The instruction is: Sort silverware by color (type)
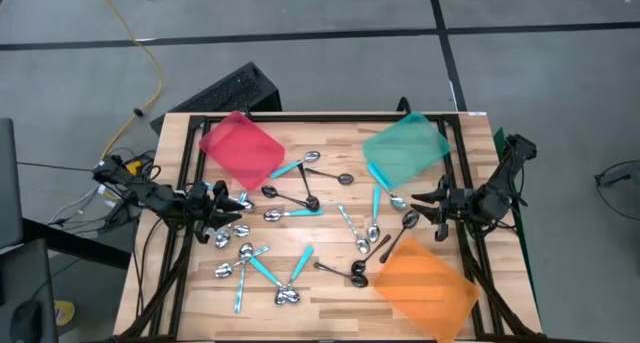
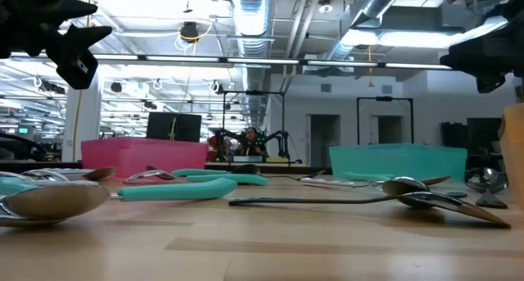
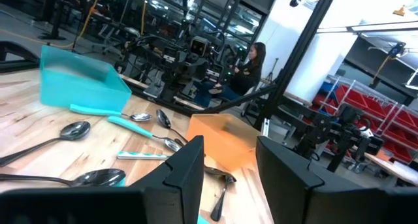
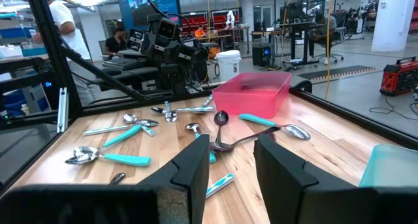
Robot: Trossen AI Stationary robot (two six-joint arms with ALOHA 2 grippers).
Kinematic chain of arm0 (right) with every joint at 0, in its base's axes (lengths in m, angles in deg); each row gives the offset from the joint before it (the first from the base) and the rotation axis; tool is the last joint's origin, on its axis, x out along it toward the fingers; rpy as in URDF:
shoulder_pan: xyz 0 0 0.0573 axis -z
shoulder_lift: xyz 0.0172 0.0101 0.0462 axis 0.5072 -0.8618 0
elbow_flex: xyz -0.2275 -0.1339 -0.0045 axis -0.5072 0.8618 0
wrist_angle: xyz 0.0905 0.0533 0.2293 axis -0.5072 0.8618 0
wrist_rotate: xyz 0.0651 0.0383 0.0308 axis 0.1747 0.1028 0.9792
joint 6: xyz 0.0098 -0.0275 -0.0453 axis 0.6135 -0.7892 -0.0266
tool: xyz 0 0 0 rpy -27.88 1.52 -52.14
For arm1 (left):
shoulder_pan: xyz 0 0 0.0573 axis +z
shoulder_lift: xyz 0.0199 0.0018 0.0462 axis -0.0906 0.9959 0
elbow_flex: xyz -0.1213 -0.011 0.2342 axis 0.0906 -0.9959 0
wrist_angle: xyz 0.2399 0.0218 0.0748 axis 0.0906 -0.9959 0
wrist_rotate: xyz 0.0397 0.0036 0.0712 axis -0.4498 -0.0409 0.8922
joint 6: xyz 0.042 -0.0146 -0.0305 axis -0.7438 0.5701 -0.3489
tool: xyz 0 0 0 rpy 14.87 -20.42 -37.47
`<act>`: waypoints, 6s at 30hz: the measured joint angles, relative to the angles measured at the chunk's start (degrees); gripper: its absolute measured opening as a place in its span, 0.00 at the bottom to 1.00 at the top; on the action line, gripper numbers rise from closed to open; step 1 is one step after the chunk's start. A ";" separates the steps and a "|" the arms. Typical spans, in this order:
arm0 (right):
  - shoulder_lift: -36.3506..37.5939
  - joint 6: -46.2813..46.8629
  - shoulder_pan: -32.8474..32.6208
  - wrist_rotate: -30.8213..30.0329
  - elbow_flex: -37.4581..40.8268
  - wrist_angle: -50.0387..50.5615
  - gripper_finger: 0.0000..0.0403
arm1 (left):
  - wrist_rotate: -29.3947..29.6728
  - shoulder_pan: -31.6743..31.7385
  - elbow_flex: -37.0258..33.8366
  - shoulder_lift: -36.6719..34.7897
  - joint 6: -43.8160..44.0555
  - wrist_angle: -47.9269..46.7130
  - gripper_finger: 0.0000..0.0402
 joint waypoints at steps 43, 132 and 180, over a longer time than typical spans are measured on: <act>0.02 8.52 1.55 1.66 0.00 -4.29 0.36 | 32.81 -0.02 0.00 -0.01 28.34 0.47 0.31; -54.66 41.75 47.87 64.92 -36.60 62.81 0.66 | 34.29 -0.02 0.00 0.00 31.15 -1.95 0.31; -54.75 34.50 56.78 72.69 -21.70 40.01 0.19 | 34.49 -0.02 0.04 0.02 30.23 -1.99 0.31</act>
